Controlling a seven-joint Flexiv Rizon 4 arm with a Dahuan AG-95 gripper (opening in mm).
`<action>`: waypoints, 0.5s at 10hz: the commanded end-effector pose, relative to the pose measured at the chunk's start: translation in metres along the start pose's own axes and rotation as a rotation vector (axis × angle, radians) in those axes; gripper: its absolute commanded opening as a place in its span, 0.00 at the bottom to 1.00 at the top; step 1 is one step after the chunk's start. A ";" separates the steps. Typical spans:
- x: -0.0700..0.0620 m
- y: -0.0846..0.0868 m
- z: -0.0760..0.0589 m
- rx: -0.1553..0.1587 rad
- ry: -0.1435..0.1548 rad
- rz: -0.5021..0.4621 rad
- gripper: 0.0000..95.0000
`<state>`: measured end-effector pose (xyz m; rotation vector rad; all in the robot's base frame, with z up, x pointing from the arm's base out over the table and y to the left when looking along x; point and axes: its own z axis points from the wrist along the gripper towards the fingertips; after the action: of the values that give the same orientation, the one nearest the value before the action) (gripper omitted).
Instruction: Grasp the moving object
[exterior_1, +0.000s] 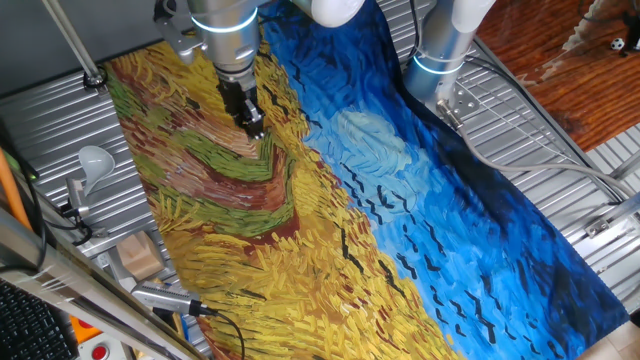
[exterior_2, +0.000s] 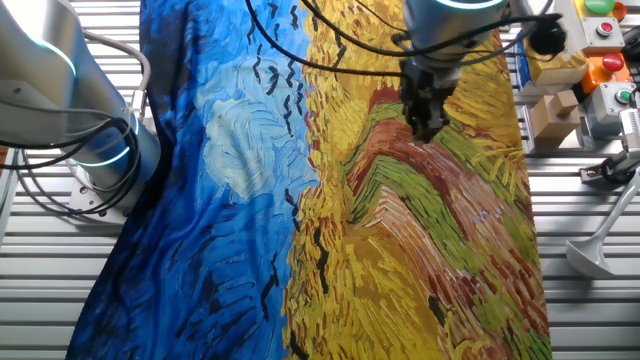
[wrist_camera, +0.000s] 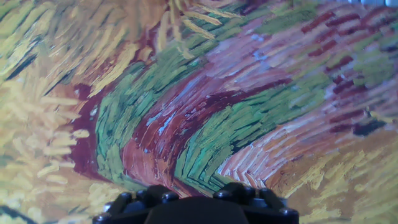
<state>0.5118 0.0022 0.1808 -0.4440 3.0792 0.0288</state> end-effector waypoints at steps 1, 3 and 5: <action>-0.015 -0.009 0.006 -0.006 -0.007 -0.125 0.00; -0.017 -0.013 0.014 -0.007 -0.008 -0.132 0.00; -0.020 -0.021 0.025 -0.013 -0.011 -0.152 0.00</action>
<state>0.5371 -0.0122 0.1557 -0.6725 3.0248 0.0441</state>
